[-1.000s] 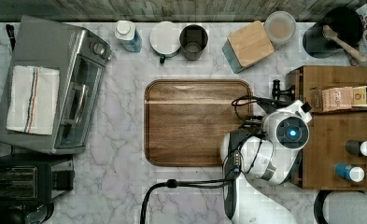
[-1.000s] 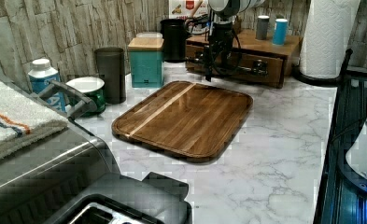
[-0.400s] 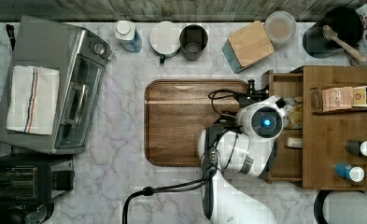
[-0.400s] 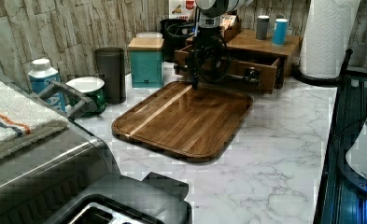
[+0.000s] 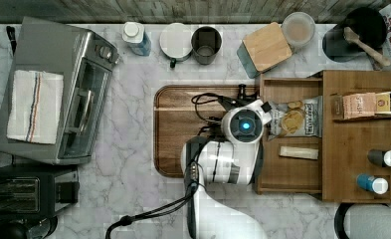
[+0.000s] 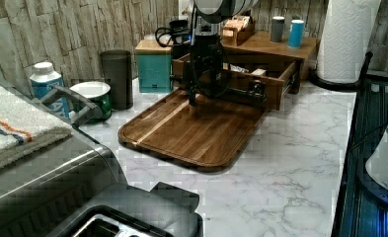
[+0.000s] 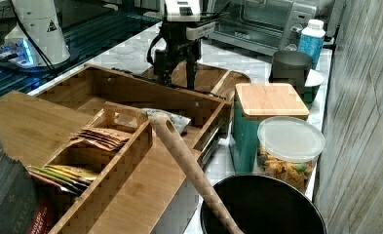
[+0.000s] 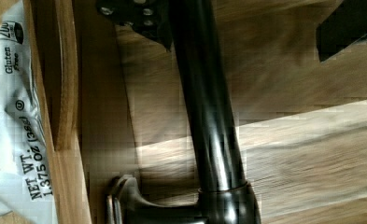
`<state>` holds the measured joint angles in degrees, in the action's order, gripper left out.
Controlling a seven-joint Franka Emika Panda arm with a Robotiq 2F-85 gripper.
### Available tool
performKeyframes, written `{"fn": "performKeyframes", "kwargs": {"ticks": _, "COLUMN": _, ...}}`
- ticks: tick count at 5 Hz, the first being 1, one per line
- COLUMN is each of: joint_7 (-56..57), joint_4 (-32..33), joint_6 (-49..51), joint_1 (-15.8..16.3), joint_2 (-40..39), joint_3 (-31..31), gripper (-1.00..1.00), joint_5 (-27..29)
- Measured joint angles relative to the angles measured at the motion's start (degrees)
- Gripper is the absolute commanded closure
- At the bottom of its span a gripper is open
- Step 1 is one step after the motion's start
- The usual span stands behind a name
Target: Open the drawer.
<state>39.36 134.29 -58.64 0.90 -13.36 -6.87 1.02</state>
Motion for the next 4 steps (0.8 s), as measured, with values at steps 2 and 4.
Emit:
{"fn": "performKeyframes", "kwargs": {"ticks": 2, "joint_7": -0.7, "joint_4": 0.4, "joint_6": 2.0, "joint_1": 0.1, "joint_2": 1.1, "joint_3": 0.4, "gripper": -1.0, "joint_5": -0.6}}
{"fn": "performKeyframes", "kwargs": {"ticks": 4, "joint_7": -0.7, "joint_4": 0.7, "joint_6": 1.8, "joint_1": 0.0, "joint_2": 1.2, "joint_3": 0.7, "gripper": -1.0, "joint_5": -0.8}}
